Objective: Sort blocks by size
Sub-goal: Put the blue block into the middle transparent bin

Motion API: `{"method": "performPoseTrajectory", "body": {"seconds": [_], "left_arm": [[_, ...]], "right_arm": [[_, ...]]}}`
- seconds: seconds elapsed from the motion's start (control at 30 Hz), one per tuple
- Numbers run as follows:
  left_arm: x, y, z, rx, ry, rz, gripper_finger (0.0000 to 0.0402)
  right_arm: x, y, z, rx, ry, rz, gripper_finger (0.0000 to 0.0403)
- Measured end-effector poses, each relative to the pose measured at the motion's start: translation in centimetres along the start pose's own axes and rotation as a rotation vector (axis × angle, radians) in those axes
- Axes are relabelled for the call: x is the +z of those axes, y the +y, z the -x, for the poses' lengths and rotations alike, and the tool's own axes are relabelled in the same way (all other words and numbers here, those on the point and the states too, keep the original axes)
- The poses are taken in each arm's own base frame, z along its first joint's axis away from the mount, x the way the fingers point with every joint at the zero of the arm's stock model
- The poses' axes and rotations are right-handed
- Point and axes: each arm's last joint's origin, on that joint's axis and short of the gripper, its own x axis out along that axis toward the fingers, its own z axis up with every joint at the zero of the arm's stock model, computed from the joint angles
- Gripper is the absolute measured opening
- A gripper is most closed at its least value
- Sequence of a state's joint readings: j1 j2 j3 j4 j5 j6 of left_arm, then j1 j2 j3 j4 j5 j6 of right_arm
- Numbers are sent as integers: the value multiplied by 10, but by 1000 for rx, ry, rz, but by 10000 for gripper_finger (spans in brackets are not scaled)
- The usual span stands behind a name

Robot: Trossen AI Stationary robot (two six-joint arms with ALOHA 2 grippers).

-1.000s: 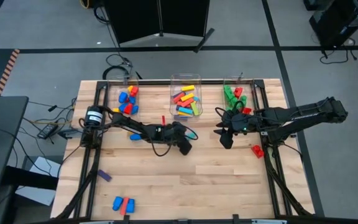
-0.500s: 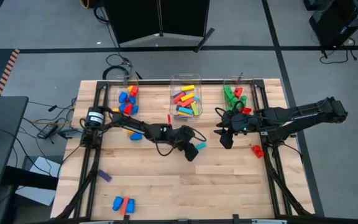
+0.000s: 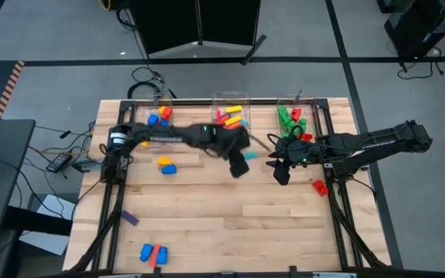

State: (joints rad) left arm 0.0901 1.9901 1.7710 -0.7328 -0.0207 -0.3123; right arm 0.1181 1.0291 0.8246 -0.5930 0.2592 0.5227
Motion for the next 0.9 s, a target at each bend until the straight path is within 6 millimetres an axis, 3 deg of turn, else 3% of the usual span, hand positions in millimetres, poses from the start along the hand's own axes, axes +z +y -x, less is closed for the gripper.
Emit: {"method": "performPoseTrajectory", "body": {"seconds": [0.23,0.4,0.5,0.6,0.9], "left_arm": [[24,85,15,-7,23,14,105],[21,149,16,37,34,92,105],[22,176,18,32,-11,107,105],[24,190,10,-18,-40,113,116],[14,203,-49,-63,53,67,126]], "right_arm": [[0,0,0,-14,-9,-33,160],[1,-1,0,-51,-33,-69,160],[1,-2,0,-79,-51,-85,160],[2,-3,0,-108,-71,-88,160],[7,-5,0,-165,-149,-111,160]]}}
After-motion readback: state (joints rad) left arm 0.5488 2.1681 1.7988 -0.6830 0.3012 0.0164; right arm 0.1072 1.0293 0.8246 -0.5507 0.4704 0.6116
